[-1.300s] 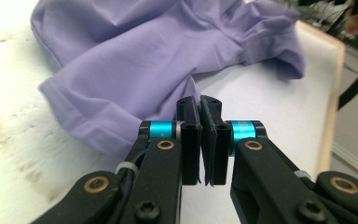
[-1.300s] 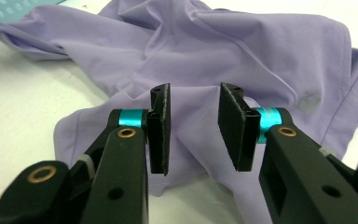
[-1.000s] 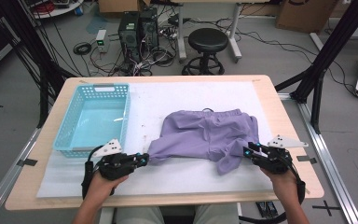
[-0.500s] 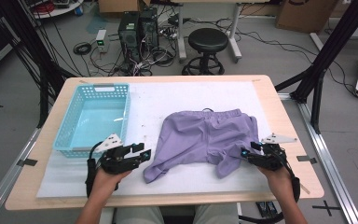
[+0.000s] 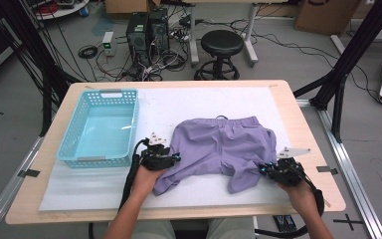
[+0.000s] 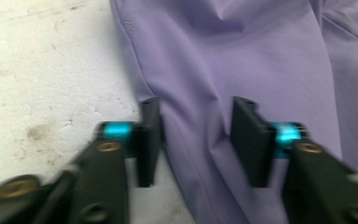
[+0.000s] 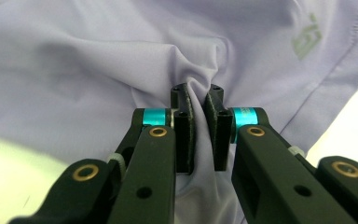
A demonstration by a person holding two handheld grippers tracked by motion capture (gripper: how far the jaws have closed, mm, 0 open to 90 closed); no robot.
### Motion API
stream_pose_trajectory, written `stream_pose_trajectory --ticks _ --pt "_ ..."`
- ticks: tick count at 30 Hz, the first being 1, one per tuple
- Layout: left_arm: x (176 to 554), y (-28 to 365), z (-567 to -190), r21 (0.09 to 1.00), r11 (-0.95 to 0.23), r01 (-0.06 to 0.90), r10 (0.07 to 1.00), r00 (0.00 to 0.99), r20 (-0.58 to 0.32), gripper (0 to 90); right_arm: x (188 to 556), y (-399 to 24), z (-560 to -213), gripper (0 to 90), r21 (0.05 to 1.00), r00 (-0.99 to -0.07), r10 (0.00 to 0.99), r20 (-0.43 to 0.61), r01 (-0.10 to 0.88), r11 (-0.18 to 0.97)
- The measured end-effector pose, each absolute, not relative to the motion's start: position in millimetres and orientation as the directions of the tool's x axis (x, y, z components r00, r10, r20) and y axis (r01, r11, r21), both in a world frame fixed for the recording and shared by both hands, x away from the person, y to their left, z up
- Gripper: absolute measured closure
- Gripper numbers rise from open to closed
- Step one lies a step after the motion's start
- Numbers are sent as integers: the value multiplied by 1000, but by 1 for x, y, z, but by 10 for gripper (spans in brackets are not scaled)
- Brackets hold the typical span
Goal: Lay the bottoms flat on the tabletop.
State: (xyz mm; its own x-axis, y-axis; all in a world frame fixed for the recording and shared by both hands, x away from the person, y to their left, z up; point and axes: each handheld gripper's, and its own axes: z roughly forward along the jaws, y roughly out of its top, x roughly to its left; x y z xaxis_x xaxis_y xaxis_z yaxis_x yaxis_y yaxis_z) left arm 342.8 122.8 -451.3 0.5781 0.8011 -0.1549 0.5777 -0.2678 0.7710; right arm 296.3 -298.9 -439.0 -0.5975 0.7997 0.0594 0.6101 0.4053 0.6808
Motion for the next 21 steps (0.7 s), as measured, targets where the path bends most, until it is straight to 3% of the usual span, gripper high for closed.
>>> stream_pose_trajectory --ticks 1,3,5,17,20,21 --pt "341 123 -451 770 -283 572 794 590 -146 688 292 -302 -439 839 683 -602 796 62 607 406" --pt "335 123 -451 767 -317 558 767 626 -138 814 284 -307 -439 838 685 -611 788 73 605 405" --pt "329 124 -451 763 -327 557 742 652 -158 870 276 -312 -438 839 689 -619 781 87 604 402" --pt "279 146 -448 753 -350 557 635 732 -246 871 233 -335 -433 826 713 -643 749 157 599 365" --pt "280 147 -444 763 -335 553 643 726 -244 750 232 -336 -429 738 741 -641 750 165 582 335" --pt "285 145 -440 782 -294 550 661 708 -249 658 234 -335 -426 681 758 -637 754 161 570 319"
